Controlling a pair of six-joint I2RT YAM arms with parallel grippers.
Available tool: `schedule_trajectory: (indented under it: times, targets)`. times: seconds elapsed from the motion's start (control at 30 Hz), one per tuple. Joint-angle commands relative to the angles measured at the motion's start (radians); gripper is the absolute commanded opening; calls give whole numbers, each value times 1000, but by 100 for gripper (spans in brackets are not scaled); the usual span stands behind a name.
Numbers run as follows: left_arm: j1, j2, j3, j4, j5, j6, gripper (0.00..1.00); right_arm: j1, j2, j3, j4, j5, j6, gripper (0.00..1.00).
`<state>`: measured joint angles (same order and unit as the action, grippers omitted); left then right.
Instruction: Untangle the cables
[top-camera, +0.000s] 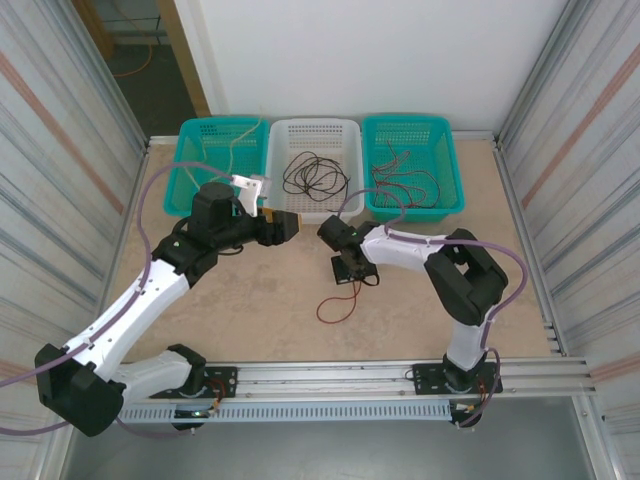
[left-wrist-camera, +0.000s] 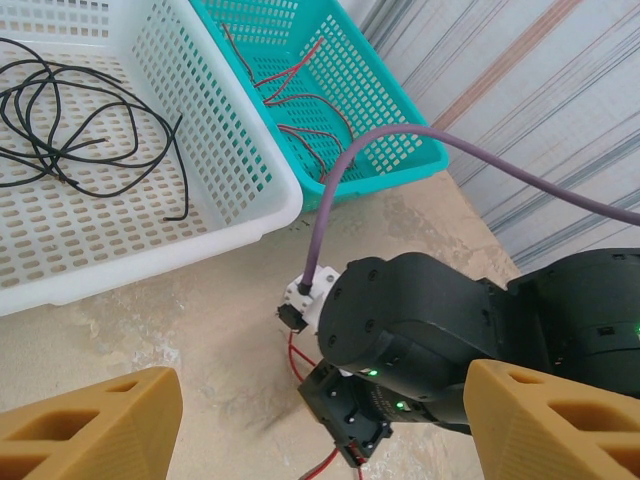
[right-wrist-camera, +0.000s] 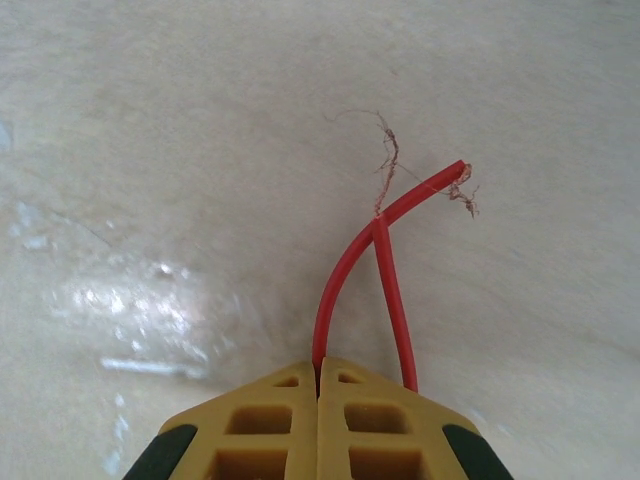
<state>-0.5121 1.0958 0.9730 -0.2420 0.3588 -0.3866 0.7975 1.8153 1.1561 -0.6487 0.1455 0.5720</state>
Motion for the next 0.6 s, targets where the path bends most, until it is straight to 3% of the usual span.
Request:
schedule_trajectory:
  times: [0.0, 0.17, 0.27, 0.43, 0.57]
  targets:
    - [-3, -16, 38, -18, 7, 12, 75, 14, -171, 47, -62, 30, 7, 0]
    - [-7, 3, 73, 8, 55, 2, 76, 20, -429, 84, 15, -25, -26, 0]
    - [-59, 29, 124, 21, 64, 36, 76, 18, -547, 97, 83, -41, -31, 0]
    - [-192, 94, 205, 79, 97, 110, 80, -11, -628, 168, 147, -66, 0, 0]
    - [-238, 158, 256, 95, 106, 127, 80, -27, -664, 191, 220, -101, 29, 0]
